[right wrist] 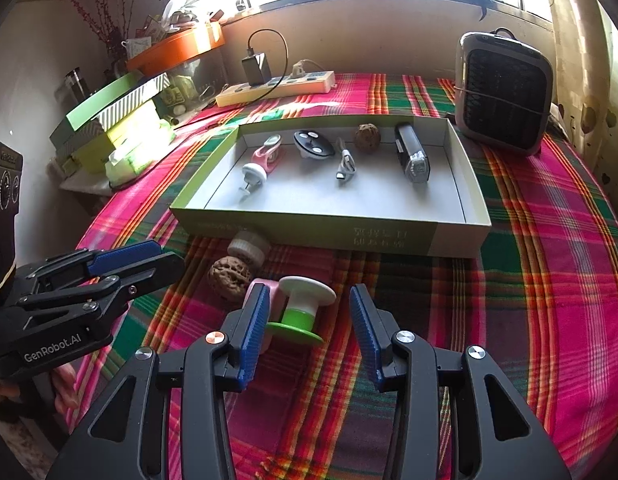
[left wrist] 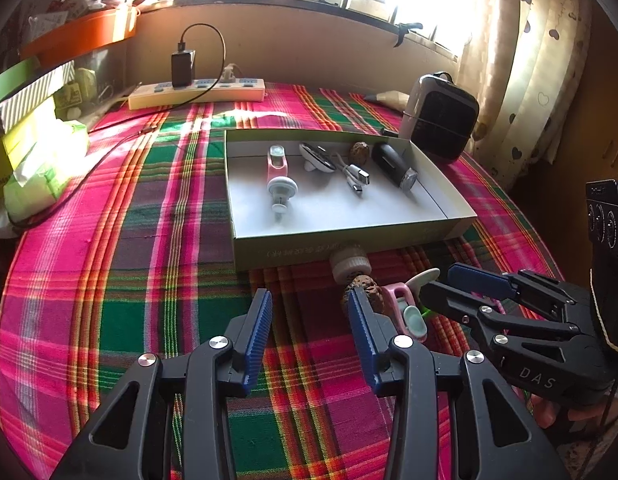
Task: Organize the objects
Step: 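Withdraw both grippers from the box back toward the remaining objects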
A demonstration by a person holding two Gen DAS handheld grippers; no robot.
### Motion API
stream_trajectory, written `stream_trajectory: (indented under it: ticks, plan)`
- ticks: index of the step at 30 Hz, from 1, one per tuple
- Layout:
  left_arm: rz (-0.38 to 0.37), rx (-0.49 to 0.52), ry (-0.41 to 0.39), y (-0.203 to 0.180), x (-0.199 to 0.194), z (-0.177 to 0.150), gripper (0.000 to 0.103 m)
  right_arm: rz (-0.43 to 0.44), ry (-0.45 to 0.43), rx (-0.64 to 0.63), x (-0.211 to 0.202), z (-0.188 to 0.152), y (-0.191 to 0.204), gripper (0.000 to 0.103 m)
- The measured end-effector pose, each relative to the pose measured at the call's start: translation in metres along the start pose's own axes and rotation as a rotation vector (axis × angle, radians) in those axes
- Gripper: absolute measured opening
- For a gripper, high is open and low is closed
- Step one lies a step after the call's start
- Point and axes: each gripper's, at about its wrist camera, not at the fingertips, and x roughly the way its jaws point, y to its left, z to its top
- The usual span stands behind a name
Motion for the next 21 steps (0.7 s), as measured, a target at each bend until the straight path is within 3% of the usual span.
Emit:
stream_trajectory:
  ticks: [11,21]
  plan:
    - [-0.027,-0.008,0.006,-0.002,0.002,0.001,0.038,-0.070,-0.018,-0.037,-0.009,-0.007,-0.006,0.043]
    - [-0.032,-0.007,0.020,-0.005,0.006,0.000,0.039,-0.047,0.009,-0.056,0.001,-0.010,-0.004,0.043]
